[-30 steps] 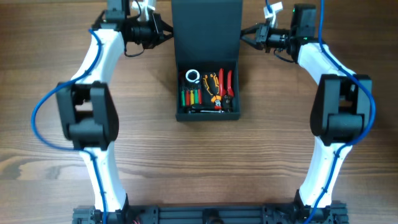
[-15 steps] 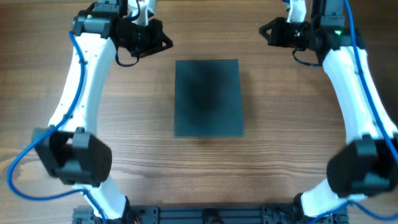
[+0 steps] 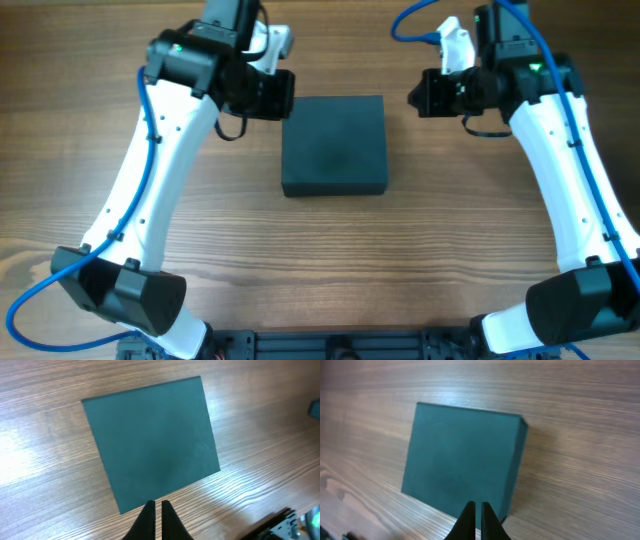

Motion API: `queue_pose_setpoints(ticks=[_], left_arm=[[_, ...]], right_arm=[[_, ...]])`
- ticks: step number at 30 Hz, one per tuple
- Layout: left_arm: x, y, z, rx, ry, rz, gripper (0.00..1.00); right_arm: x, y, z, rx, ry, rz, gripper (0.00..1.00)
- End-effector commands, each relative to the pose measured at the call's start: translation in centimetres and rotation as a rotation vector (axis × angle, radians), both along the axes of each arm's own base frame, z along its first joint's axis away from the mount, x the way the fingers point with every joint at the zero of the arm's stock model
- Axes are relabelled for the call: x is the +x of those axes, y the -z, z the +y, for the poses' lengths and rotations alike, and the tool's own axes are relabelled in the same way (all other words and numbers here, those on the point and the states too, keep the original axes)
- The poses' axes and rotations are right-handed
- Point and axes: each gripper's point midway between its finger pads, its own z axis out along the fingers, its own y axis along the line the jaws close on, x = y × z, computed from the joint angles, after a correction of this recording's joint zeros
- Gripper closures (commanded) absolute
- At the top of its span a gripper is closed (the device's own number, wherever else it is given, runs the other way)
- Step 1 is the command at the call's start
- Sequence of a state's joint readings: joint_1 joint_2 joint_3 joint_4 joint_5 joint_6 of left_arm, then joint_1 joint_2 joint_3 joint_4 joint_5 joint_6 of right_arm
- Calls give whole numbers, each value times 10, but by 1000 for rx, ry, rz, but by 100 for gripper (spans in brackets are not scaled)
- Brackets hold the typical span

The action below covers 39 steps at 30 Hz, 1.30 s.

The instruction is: Pack container

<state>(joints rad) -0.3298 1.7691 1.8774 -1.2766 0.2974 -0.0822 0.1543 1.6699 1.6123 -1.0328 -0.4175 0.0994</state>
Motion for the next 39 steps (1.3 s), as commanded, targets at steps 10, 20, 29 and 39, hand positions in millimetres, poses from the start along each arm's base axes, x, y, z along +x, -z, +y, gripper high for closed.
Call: queue_pose_setpoints(ticks=[10, 20, 29, 39], left_arm=[[18, 22, 73, 324, -136, -26, 32], [-9, 31, 70, 143, -19, 130, 78], [-44, 146, 9, 117, 196, 190, 93], [-49, 182, 9, 102, 182, 177, 96]], right_arm=[[-8, 9, 6, -25, 9, 52, 95], [-17, 28, 6, -104, -20, 101, 95], [-35, 106, 42, -122, -94, 256, 95], [-46, 161, 51, -127, -103, 299, 96]])
